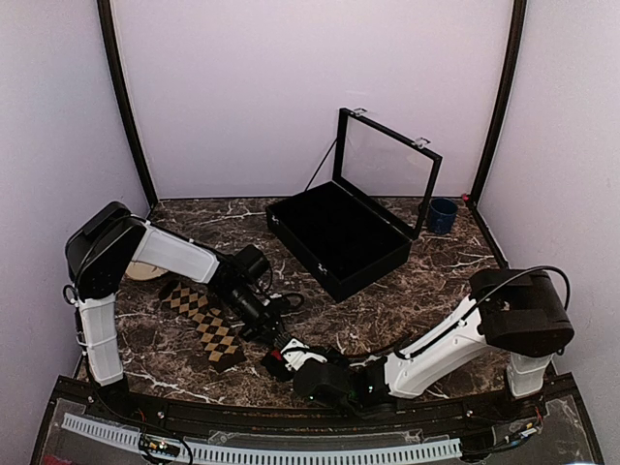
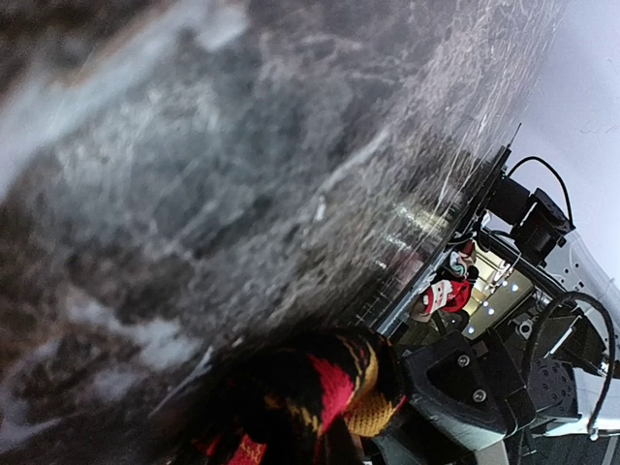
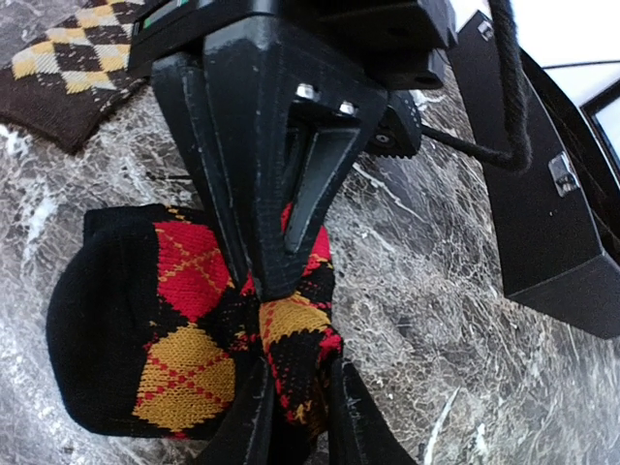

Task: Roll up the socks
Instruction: Roll the sock at the center of the board.

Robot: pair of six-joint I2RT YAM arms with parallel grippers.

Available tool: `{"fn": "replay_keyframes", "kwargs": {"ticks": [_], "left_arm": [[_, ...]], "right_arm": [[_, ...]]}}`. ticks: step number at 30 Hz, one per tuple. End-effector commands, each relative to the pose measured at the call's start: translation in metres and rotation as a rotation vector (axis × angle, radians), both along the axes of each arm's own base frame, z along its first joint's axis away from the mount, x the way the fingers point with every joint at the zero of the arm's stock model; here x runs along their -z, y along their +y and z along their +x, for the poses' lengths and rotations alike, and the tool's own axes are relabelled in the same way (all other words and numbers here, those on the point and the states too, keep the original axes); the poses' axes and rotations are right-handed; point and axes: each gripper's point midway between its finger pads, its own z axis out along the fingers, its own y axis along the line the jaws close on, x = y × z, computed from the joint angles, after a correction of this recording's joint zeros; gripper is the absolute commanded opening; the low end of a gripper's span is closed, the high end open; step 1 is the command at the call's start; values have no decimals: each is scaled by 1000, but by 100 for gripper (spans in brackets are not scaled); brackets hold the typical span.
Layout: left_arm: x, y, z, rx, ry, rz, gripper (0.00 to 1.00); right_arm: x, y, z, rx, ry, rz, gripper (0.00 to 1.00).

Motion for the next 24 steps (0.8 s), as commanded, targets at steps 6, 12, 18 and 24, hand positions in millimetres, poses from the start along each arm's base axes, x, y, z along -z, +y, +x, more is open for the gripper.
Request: {"fn": "replay_keyframes", "kwargs": {"ticks": [6, 12, 18, 24], "left_arm": [[33, 24, 9, -11, -159, 135, 0], [27, 13, 18, -40, -217, 51, 0], [22, 6, 27, -61, -275, -10, 0], [24, 4, 31, -68, -313, -42, 0]], "right_arm": [[-18, -4, 2, 17, 88, 78, 27], [-21, -17, 0, 34, 138, 94, 32], [-28, -29, -4, 57, 198, 140, 36], [-36, -36, -9, 66, 258, 195, 39]]}}
